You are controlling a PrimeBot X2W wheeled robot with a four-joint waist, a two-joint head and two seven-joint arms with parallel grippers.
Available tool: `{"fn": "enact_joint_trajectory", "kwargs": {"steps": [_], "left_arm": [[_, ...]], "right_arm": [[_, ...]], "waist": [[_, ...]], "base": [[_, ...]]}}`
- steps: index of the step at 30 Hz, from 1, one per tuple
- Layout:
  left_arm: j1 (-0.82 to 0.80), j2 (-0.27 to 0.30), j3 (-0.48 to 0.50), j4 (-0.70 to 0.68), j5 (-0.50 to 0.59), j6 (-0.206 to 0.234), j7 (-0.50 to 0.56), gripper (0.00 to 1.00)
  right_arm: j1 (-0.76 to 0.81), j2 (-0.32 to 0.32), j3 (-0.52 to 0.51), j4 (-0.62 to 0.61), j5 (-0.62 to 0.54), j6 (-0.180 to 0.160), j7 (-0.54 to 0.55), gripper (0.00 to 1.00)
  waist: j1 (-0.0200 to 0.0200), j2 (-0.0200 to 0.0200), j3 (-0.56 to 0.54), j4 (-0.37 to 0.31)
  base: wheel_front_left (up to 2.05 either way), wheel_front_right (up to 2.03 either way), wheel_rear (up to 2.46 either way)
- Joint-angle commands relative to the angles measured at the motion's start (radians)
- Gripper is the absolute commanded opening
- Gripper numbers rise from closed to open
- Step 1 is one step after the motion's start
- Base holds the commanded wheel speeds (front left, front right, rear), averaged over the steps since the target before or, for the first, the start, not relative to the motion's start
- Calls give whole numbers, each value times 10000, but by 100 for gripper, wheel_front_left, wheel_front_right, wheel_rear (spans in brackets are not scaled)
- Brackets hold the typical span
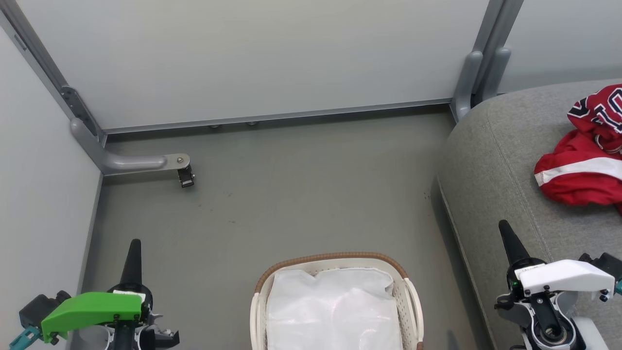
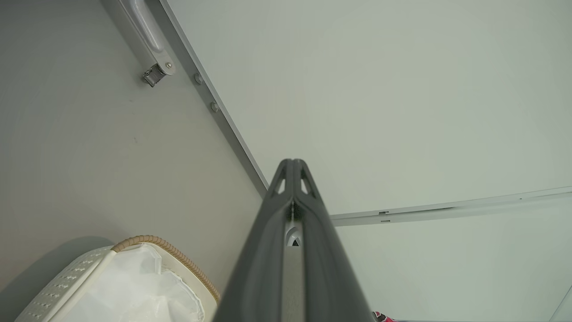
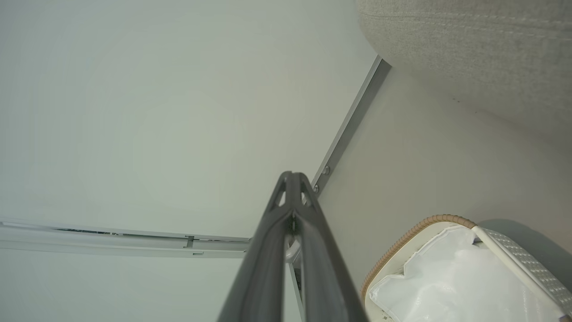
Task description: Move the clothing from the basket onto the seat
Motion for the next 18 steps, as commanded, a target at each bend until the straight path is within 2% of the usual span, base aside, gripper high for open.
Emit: {"fn": "enact_joint_trajectory", "kwargs": {"steps": [1, 18], "left_arm": [[-229, 70, 40, -121, -223, -45, 64, 0], [-254, 78, 176, -266, -1606, -111, 451, 0]], "right_arm": [[42, -30, -74, -132, 240, -3, 85, 0], [176, 18, -294, -330, 1597, -3, 466, 0]], "waist": [[0, 65, -15, 1], [0, 79, -188, 4]], "base": [[0, 0, 0], [0, 0, 0]]}}
